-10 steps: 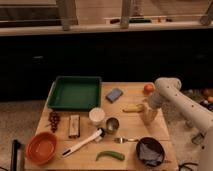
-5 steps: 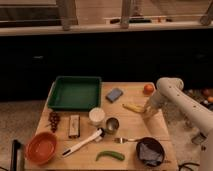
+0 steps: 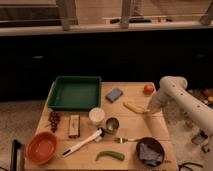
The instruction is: Place banana in tray
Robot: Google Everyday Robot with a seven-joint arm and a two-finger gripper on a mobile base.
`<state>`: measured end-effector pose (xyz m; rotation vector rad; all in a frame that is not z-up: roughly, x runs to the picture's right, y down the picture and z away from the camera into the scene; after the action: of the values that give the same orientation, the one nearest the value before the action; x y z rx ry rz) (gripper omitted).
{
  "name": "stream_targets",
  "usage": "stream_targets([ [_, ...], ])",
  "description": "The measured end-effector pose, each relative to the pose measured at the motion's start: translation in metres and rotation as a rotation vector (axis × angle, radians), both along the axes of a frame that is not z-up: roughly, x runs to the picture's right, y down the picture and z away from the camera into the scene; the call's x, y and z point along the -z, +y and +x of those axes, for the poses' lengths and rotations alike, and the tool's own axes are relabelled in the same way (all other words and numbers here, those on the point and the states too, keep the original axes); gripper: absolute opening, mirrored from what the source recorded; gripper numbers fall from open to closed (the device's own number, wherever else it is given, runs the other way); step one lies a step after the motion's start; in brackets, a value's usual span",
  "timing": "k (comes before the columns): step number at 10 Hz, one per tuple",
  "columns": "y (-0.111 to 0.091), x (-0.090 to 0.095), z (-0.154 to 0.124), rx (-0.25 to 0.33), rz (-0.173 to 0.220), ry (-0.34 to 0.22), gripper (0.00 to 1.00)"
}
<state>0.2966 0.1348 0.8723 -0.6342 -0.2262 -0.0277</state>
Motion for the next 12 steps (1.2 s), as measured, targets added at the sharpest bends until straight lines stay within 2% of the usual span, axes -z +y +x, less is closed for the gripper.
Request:
stream_targets([
  [1,-0.010,0.010,-0.007,0.013,0.012,-0.010,0.05],
  [2,-0.013,0.015,-0.008,0.021,0.017,-0.012,0.03],
  [3,-0.015,0.018,-0.006,0.019,0.019,-0.013,0.04],
  [5,-0.013,0.014,-0.010,0.008,0.010,-0.009,0.19],
  [7,-0.011,0.013,-0.013,-0.002,0.007,-0.003,0.40],
  [8,-0.012,0.014,-0.021,0.000,0.006,-0.006,0.53],
  [10,-0.014,0.014,-0.032,0.001,0.008,-0.013,0.71],
  [11,-0.015,0.015,-0.037,-0.003,0.009,-0.014,0.79],
  [12,-0.016,0.014,-0.041,-0.004,0.011,-0.017,0.80],
])
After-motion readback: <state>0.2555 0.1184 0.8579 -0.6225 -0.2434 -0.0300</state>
